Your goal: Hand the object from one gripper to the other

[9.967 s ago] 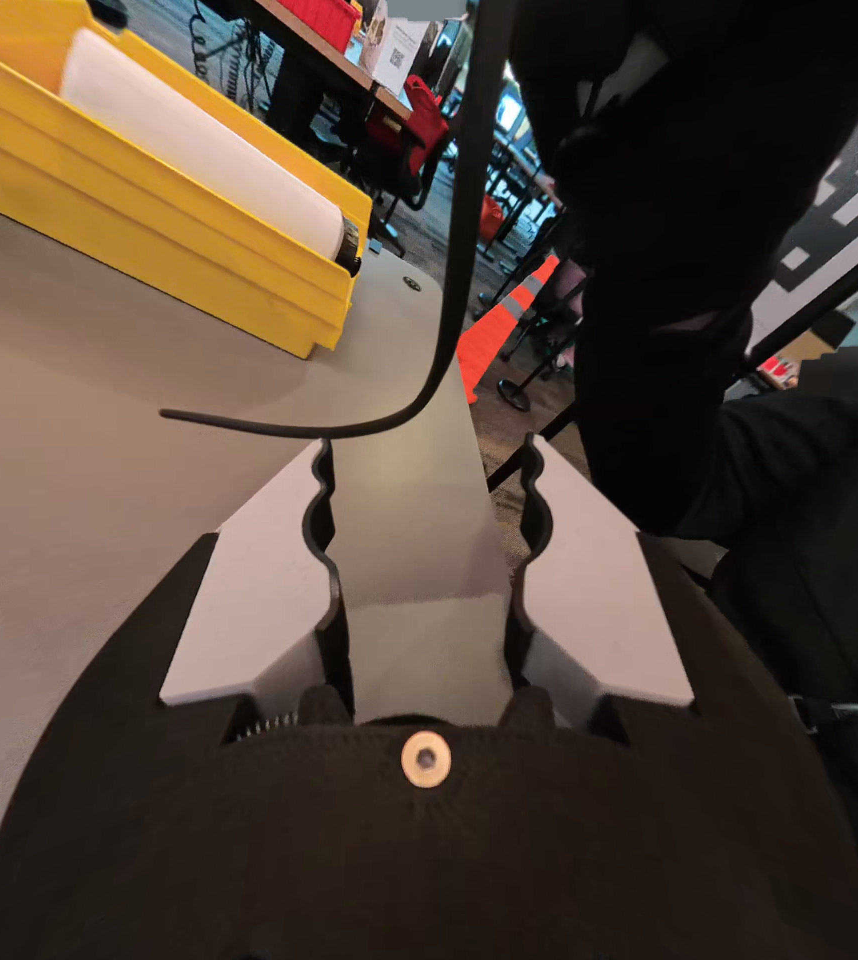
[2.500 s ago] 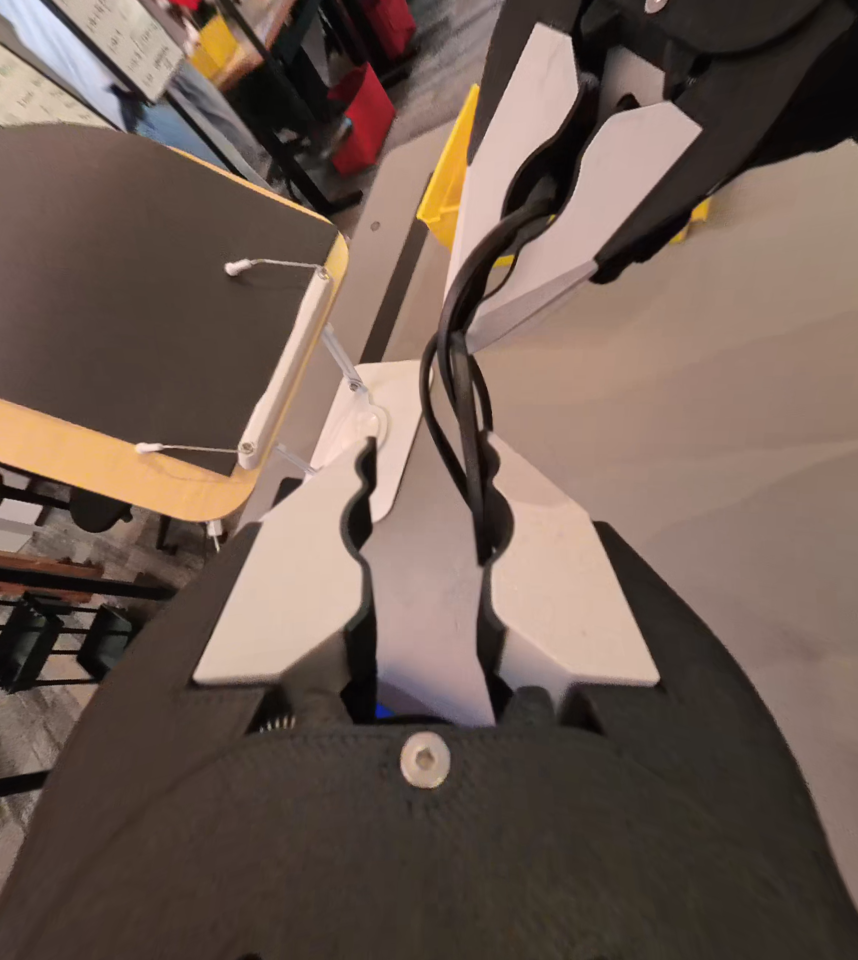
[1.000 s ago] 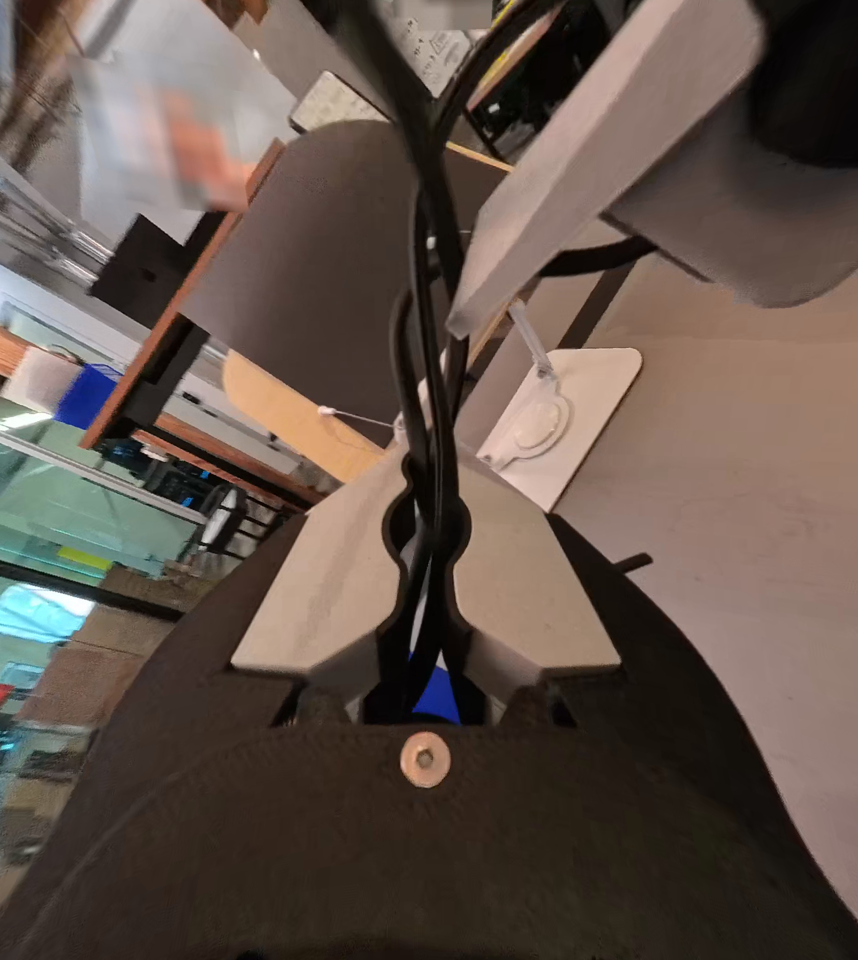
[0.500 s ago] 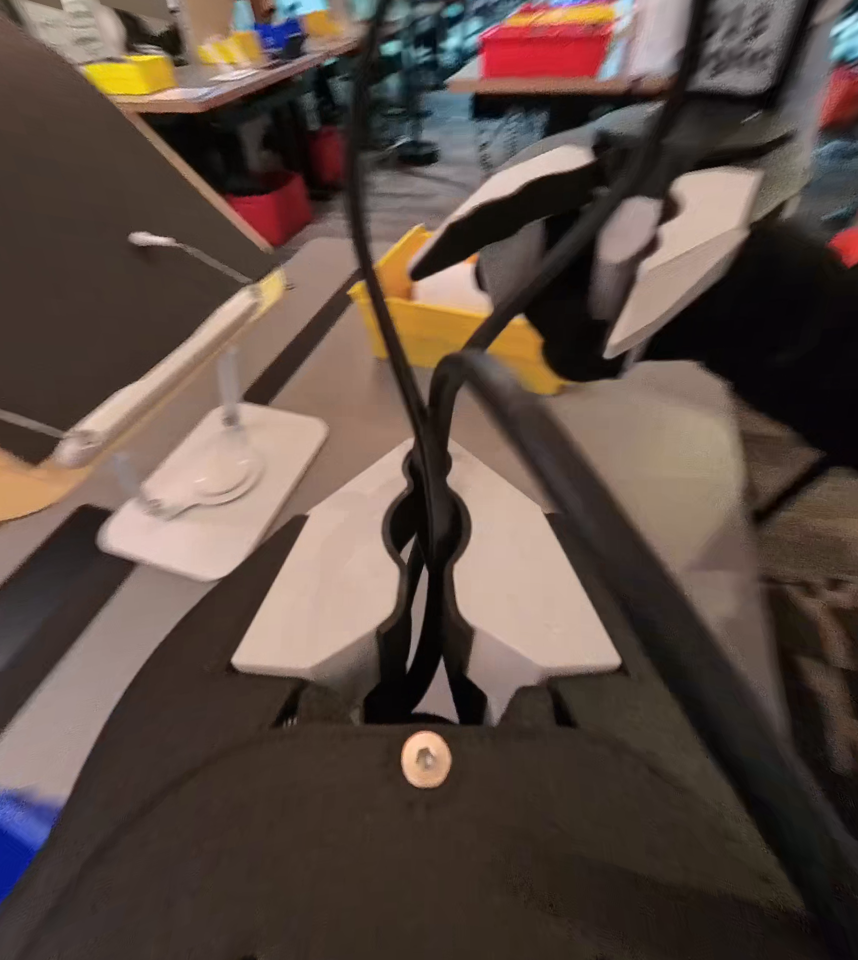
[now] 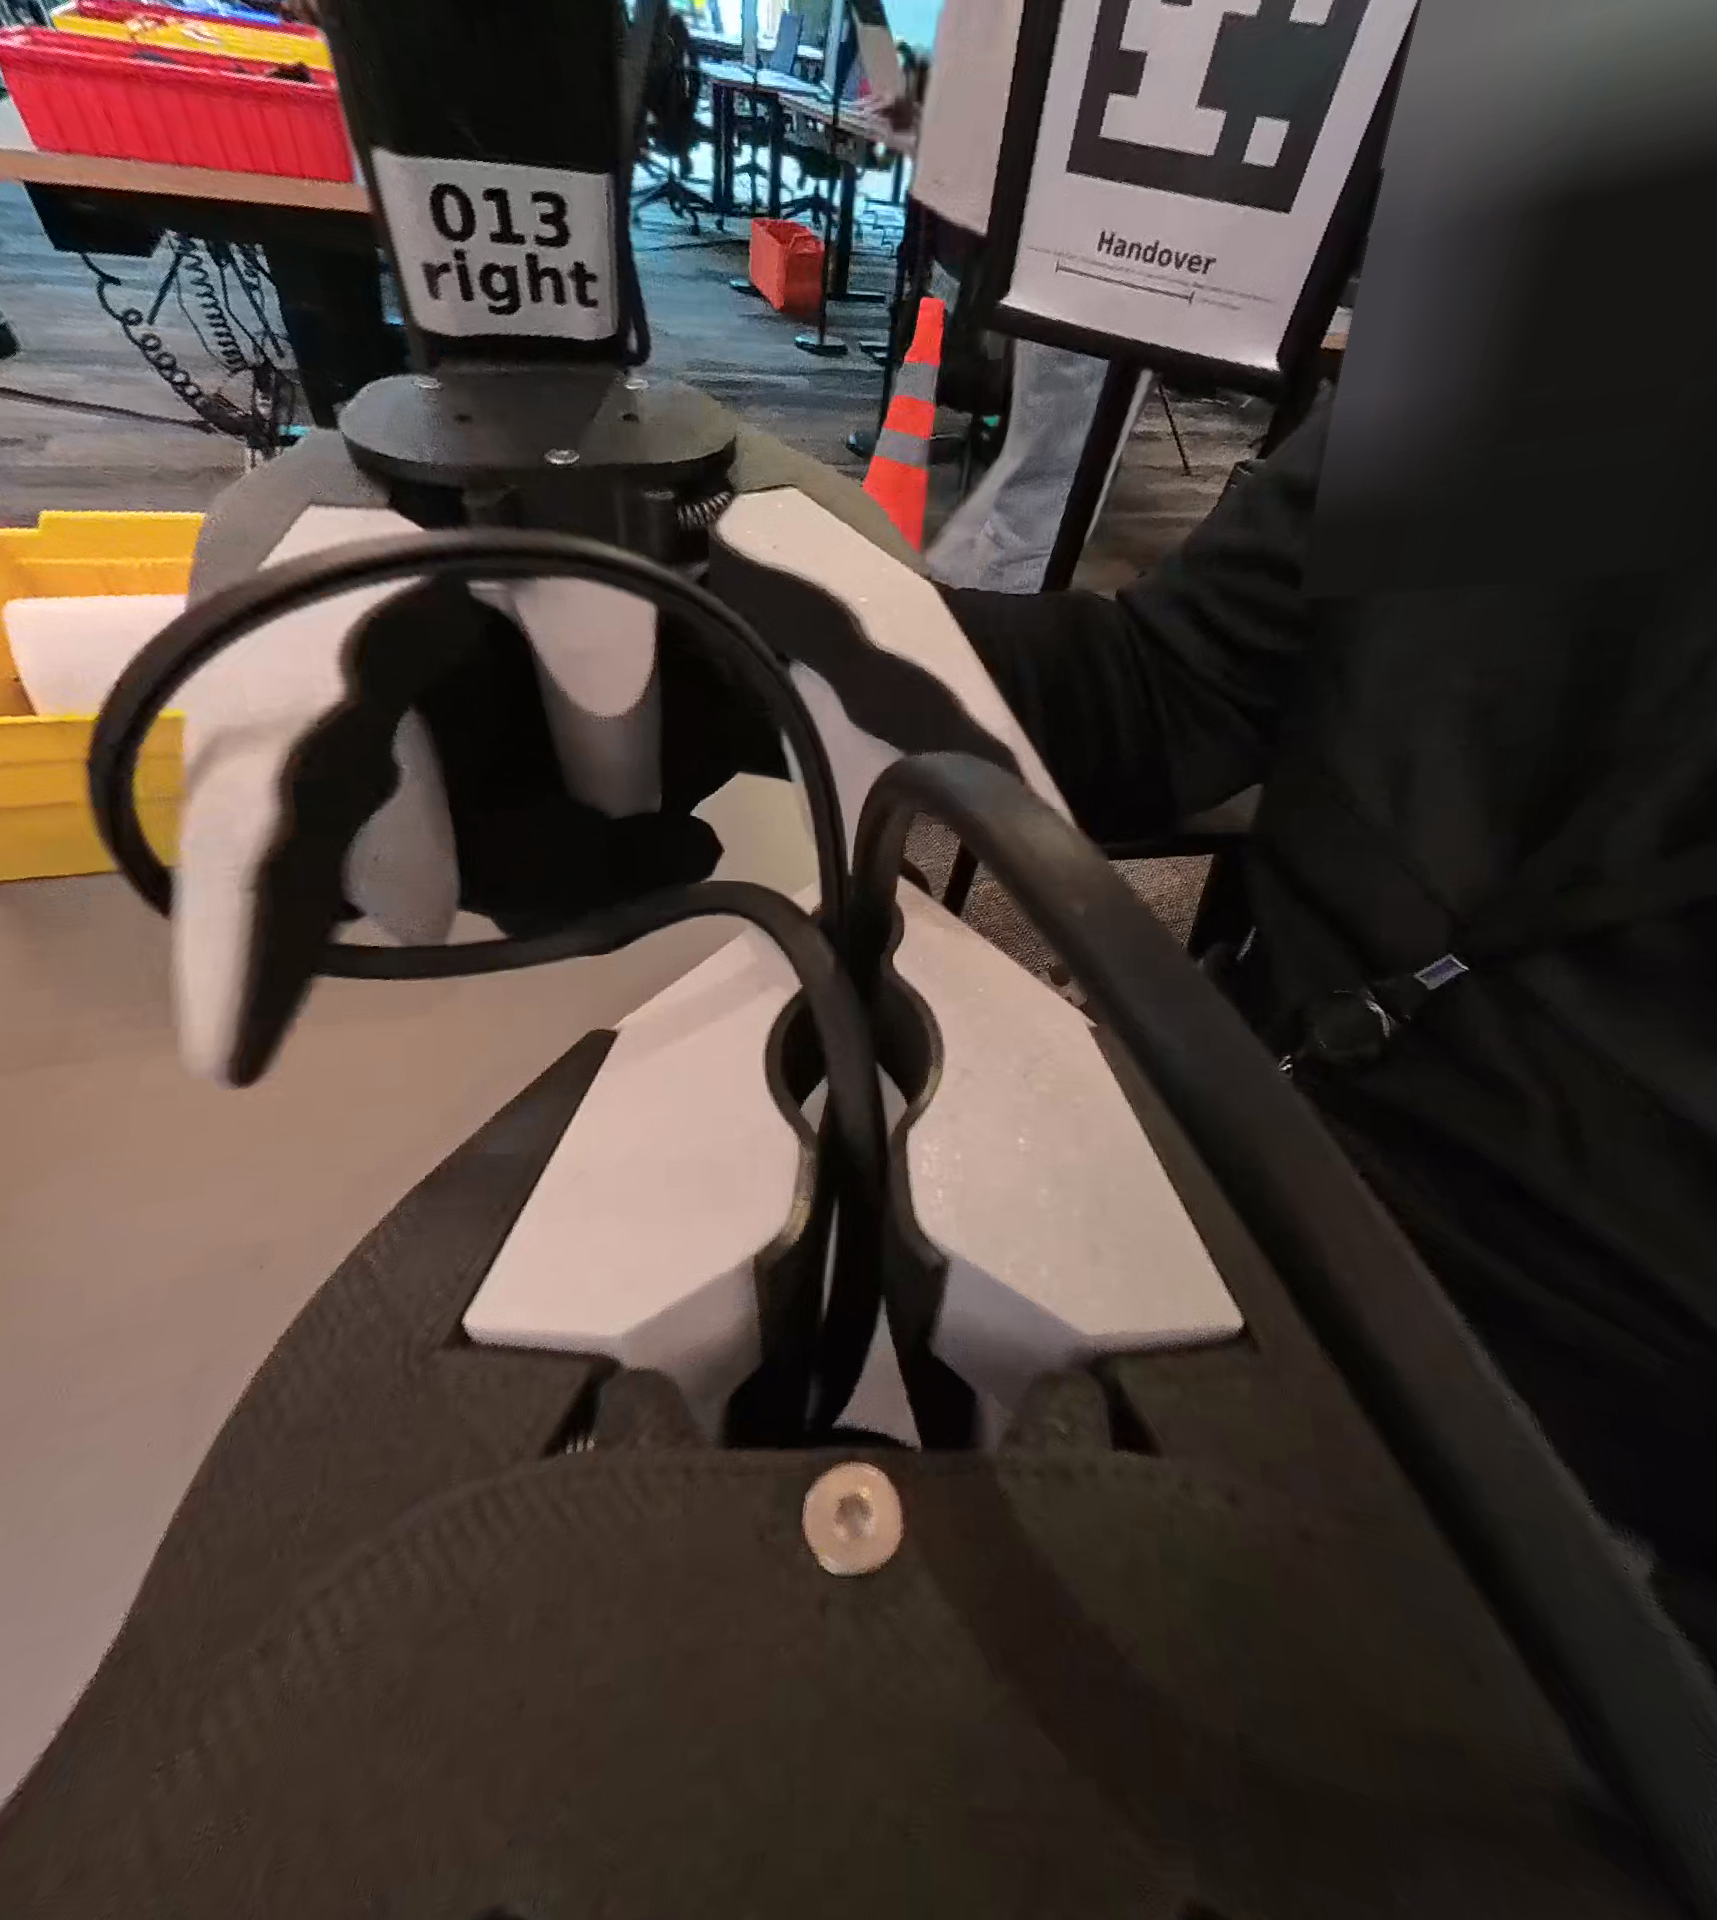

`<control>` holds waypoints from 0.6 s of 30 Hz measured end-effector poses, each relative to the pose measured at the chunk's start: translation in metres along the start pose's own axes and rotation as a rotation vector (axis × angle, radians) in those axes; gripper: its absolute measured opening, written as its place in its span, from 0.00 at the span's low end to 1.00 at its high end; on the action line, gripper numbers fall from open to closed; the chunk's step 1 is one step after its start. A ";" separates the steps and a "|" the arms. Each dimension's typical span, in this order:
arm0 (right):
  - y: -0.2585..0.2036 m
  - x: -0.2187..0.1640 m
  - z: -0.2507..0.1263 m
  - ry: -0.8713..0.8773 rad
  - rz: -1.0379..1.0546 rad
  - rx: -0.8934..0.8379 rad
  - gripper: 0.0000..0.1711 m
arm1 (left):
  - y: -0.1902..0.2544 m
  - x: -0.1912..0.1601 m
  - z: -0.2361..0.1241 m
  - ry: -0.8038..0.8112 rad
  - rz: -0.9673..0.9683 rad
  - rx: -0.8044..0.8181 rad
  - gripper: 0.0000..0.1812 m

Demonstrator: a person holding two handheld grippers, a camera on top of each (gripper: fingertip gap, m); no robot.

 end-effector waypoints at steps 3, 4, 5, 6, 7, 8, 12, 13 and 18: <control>-0.008 0.007 -0.004 0.048 -0.018 0.054 0.43 | -0.002 -0.002 -0.001 -0.013 -0.010 0.011 0.00; -0.010 0.010 -0.005 0.061 -0.026 0.061 0.38 | -0.002 -0.002 -0.001 -0.009 -0.016 0.003 0.00; -0.011 0.011 -0.005 0.061 -0.045 0.062 0.27 | -0.003 -0.003 -0.001 -0.013 -0.023 0.003 0.00; -0.011 0.012 -0.004 0.064 -0.067 0.051 0.22 | -0.004 -0.005 0.000 -0.021 -0.028 0.011 0.00; -0.012 0.013 -0.003 0.064 -0.076 0.051 0.20 | -0.006 -0.007 0.000 -0.028 -0.038 0.011 0.00; -0.013 0.012 -0.002 0.052 -0.068 0.055 0.22 | -0.005 -0.009 0.001 -0.033 -0.046 0.003 0.00; -0.012 -0.006 0.007 -0.078 -0.104 0.032 0.18 | -0.002 -0.017 0.005 -0.088 -0.064 -0.023 0.00; -0.014 -0.007 0.007 -0.082 -0.112 0.041 0.12 | -0.001 -0.019 0.007 -0.098 -0.070 -0.030 0.00; -0.020 -0.014 0.006 -0.155 -0.104 0.089 0.02 | -0.002 -0.026 0.008 -0.139 -0.081 -0.026 0.00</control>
Point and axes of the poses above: each gripper's, where its closed fingertips meet, z out along the fingers, x out of its top, y = z × x across the jaws, the point moved 3 cm from there along -z, back along the fingers
